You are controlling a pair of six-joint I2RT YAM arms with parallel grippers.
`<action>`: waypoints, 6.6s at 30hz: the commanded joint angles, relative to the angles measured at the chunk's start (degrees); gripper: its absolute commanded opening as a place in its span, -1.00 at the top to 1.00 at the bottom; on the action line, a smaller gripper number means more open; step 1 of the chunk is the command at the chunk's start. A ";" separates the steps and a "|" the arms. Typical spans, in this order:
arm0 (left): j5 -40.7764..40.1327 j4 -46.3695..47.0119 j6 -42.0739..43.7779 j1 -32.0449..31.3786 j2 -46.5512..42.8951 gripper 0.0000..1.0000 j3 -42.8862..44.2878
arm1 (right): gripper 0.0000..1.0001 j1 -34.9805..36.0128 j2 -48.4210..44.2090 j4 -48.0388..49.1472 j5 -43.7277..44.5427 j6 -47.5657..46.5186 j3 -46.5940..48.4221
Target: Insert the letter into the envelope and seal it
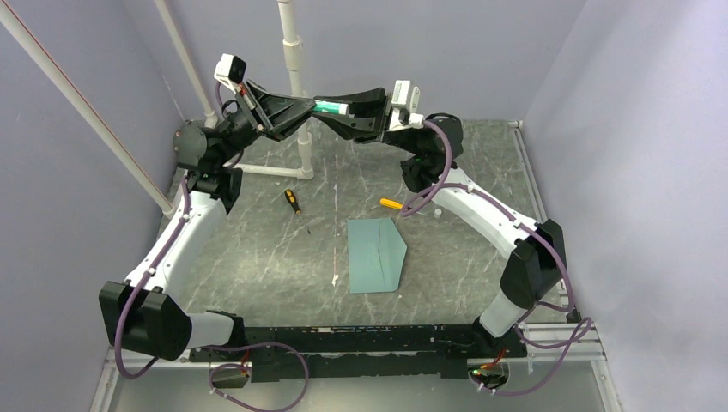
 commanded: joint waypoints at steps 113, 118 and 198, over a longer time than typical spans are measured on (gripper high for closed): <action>-17.97 -62.92 58.73 -16.19 44.63 0.95 -4.07 | 1.00 14.87 -4.86 -63.82 57.86 6.65 -43.01; -18.08 -63.26 58.91 -16.19 45.06 0.95 -3.38 | 1.00 16.25 -8.89 -66.54 52.82 8.43 -45.10; -14.54 -63.41 60.06 -15.66 46.10 0.95 -2.89 | 1.00 13.44 3.49 -71.97 60.69 12.80 -34.33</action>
